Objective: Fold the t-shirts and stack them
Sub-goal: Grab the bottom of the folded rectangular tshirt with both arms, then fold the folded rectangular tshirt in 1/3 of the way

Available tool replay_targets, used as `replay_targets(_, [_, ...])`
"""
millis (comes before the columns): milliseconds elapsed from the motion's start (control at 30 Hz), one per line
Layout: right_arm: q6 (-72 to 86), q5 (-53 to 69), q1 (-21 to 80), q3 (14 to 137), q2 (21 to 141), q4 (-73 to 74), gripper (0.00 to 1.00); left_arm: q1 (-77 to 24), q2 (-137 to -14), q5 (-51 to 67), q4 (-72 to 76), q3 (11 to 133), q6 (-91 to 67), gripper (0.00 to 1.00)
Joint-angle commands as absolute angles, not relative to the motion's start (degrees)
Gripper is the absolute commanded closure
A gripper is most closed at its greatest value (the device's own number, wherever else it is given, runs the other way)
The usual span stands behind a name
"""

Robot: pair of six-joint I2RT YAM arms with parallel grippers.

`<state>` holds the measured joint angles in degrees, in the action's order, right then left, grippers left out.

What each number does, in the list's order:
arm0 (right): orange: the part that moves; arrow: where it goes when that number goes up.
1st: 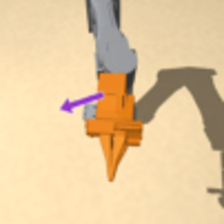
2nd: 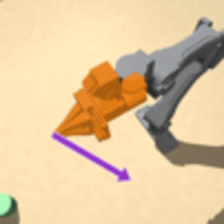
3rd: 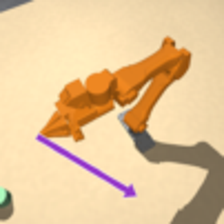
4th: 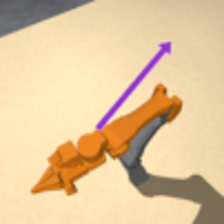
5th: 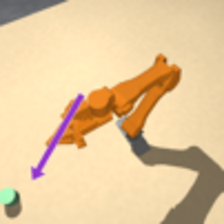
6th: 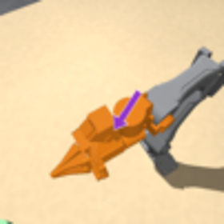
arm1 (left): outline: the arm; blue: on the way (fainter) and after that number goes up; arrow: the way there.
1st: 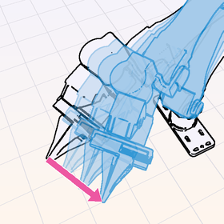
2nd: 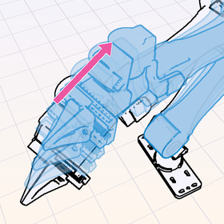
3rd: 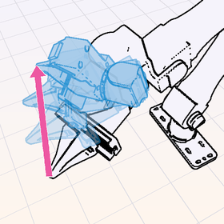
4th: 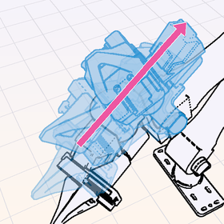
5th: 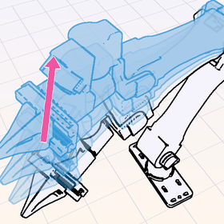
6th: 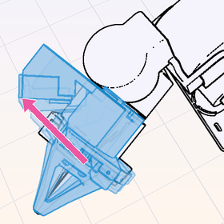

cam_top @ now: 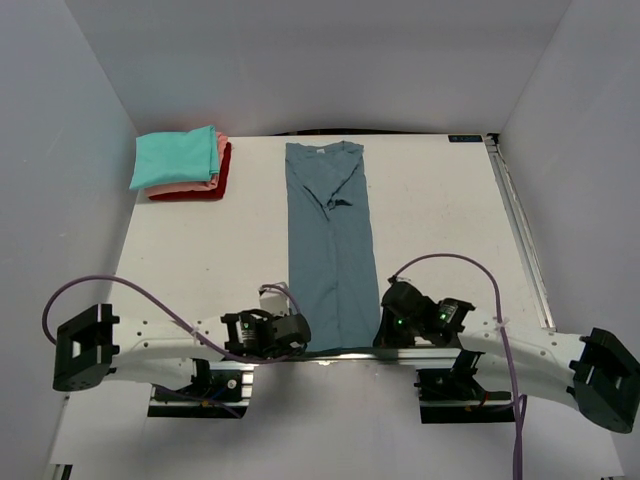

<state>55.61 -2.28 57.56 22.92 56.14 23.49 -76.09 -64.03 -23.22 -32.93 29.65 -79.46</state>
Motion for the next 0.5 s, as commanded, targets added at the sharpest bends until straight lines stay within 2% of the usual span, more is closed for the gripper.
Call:
replay_targets(0, [54.49, -1.76, 58.10, 26.10, 53.44, 30.14, 1.00, -77.96, -63.46, -26.71, -38.76, 33.75, -80.68, 1.00])
replay_targets(267, [51.43, -3.16, 58.10, 34.18, 52.73, 34.36, 1.00, -78.22, -54.50, -37.68, -44.73, 39.00, -83.15, 1.00])
replay_targets(467, [47.91, -8.96, 57.31, 45.24, 59.05, 37.79, 1.00, -74.10, -57.12, -42.45, -51.76, 49.56, -76.23, 1.00])
